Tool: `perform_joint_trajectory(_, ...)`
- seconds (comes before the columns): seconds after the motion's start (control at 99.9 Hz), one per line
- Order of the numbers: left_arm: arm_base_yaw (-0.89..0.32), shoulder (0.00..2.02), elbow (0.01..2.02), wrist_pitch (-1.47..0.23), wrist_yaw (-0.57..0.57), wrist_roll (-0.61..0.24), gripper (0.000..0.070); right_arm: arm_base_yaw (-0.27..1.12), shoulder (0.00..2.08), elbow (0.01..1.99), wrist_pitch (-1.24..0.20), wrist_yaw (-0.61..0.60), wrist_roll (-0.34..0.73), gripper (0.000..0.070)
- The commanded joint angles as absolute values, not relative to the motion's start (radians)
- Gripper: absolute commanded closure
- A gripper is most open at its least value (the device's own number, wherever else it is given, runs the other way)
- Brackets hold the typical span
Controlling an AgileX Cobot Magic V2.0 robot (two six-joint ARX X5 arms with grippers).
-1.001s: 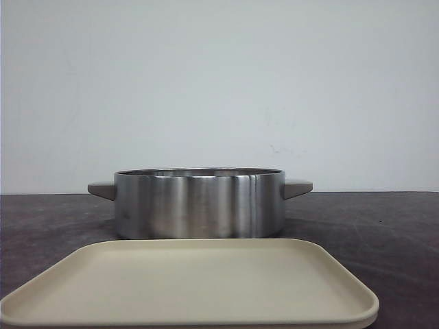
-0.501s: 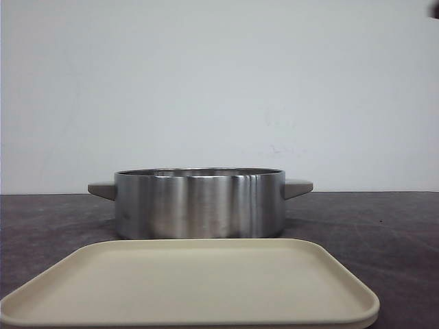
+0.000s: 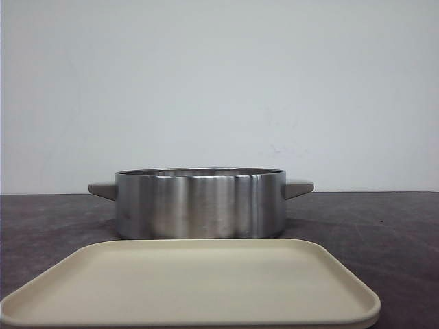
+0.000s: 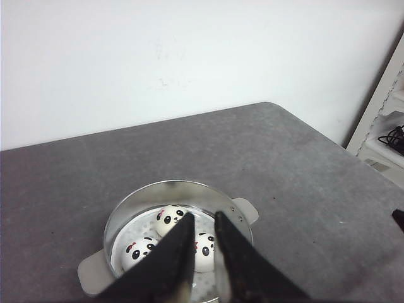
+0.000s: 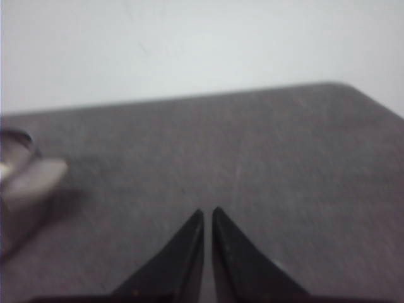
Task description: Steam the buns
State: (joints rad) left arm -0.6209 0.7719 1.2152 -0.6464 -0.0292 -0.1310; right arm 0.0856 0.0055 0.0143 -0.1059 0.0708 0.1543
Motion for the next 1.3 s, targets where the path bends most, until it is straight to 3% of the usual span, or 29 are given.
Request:
perform_joint_trajectory(0.0, -0.626, 0.776, 1.228, -0.632, -0.030, -0.136, 0.0689, 0.076, 0.004, 0.012, -0.126, 0.068, 0.118, 0.0684)
perform_joint_trajectory(0.15, -0.626, 0.776, 1.228, -0.632, -0.030, -0.136, 0.0690, 0.062, 0.004, 0.012, -0.178, 0.040, 0.088, 0.0684)
perform_joint_trajectory(1.091, -0.626, 0.776, 1.228, -0.633, -0.030, -0.136, 0.0690, 0.062, 0.004, 0.012, -0.157, 0.041, 0.074, 0.0684)
perform_joint_trajectory(1.292, -0.617, 0.763, 1.227, -0.643, -0.031, -0.081, 0.0689, 0.062, 0.004, 0.012, -0.157, 0.041, 0.074, 0.0684)
